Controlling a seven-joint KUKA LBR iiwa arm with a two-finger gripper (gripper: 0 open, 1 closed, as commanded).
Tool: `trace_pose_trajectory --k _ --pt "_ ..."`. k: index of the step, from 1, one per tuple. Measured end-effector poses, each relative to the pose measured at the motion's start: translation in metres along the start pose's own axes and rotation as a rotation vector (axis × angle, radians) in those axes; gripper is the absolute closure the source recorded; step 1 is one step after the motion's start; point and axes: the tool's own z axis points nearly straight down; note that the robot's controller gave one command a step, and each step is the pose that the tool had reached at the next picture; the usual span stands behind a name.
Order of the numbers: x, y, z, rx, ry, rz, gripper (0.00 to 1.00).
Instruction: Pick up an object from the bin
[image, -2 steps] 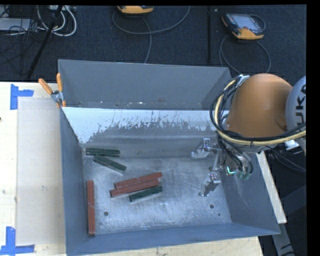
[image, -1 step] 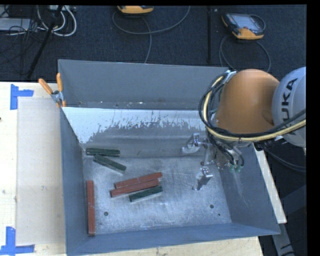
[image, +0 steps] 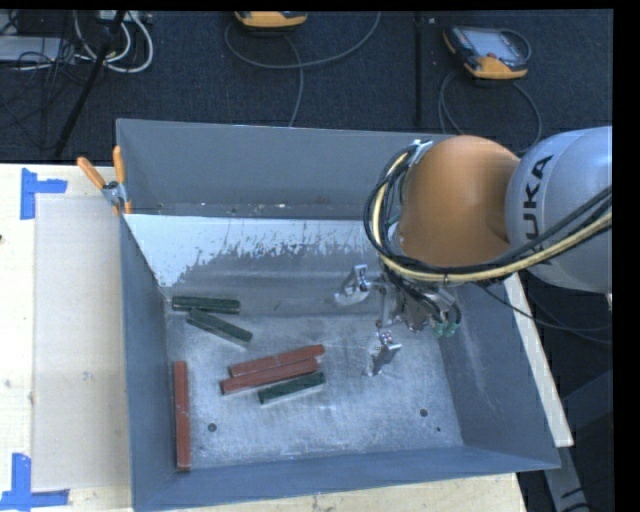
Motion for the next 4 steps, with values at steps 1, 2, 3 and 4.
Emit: trace_pose_trajectory --k 1,2,3,4 --pt "0.002 0.005 0.001 0.0 0.001 0.024 0.0" --pt "-0.004 -0.004 0.033 0.0 0.006 0.153 0.0" --pt "-0.028 0.019 0.11 0.003 -0.013 -0.028 1.0" --pt "-0.028 0.019 0.11 0.003 -0.013 -0.028 1.0"
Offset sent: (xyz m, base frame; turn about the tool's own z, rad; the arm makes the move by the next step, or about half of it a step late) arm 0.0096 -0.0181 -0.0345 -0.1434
